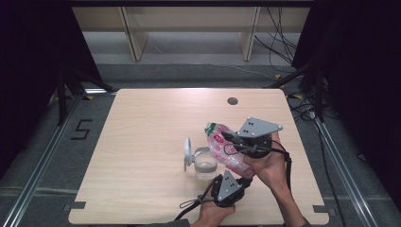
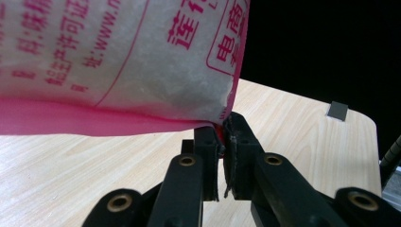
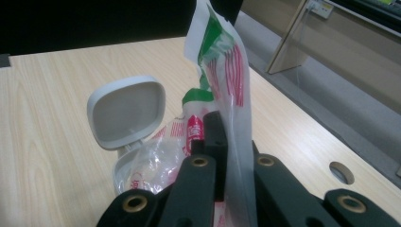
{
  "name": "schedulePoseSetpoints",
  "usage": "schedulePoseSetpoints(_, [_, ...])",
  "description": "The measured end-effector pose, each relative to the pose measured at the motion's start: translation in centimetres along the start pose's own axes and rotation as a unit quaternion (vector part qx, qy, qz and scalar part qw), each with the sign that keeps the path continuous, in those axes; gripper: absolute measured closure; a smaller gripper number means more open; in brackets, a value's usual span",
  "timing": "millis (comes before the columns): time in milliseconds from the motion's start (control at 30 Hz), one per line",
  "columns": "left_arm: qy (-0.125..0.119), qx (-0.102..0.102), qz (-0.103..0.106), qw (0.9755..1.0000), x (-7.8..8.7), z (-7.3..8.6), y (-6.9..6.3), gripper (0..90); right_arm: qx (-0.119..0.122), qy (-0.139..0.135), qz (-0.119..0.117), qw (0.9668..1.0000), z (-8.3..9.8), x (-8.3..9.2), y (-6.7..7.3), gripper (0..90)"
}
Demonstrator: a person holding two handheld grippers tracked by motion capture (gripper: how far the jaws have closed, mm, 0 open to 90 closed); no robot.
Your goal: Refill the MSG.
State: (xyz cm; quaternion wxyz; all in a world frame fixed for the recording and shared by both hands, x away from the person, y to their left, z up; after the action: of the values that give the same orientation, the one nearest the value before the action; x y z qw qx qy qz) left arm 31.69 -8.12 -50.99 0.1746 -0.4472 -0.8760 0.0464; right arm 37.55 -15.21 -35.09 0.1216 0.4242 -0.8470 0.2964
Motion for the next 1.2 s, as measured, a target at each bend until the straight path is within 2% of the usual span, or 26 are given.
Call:
schedulePoseSetpoints(100, [0.002,-0.001,-0.005,1.0000,0.0,-0.1,0.2,84.1,0.002,-0.002,0.000,1.0000,0.0,0.0,-0.1,90.0])
schedulePoseSetpoints(133, [0.001,0.001,-0.010,1.0000,-0.1,-0.2,0.4,84.1,-0.009,0.001,-0.002,1.0000,-0.1,0.0,0.0,90.0])
schedulePoseSetpoints(167, [0.001,0.001,-0.010,1.0000,-0.1,-0.2,0.4,84.1,-0.009,0.001,-0.002,1.0000,-0.1,0.0,0.0,90.0])
schedulePoseSetpoints(400, [-0.005,0.004,-0.013,0.9999,-0.5,-0.5,0.5,84.2,0.011,0.010,0.004,0.9999,-0.6,-0.5,0.2,90.0])
schedulePoseSetpoints(433, [-0.006,0.007,-0.015,0.9998,-0.5,-0.5,0.5,84.2,0.003,0.013,0.007,0.9999,-0.7,-0.5,0.4,90.0])
schedulePoseSetpoints(500, [-0.008,0.006,-0.013,0.9999,-0.7,-0.6,0.6,84.2,0.014,0.011,0.008,0.9998,-0.8,-0.7,0.4,90.0])
schedulePoseSetpoints(833, [-0.009,0.012,-0.016,0.9998,-0.9,-0.7,0.7,84.3,0.012,0.007,0.006,0.9999,-0.9,-0.6,0.4,90.0])
schedulePoseSetpoints(1200, [-0.021,0.019,-0.018,0.9994,-1.1,-0.8,0.6,84.2,0.005,0.006,0.003,1.0000,-1.0,-0.7,0.5,90.0])
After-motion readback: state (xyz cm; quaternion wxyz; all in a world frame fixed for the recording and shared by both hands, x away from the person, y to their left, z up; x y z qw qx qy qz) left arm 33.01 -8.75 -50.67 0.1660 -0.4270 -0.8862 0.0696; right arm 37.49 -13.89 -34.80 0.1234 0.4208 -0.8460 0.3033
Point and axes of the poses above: each handheld gripper's, and its own axes: x roughly backward along the jaws, z roughly out of its underside, y roughly to its left, the point moved 3 cm from there along -x, roughly forward along the jaws, and after that the axes turned 12 degrees about x, right-handed, at the moved point
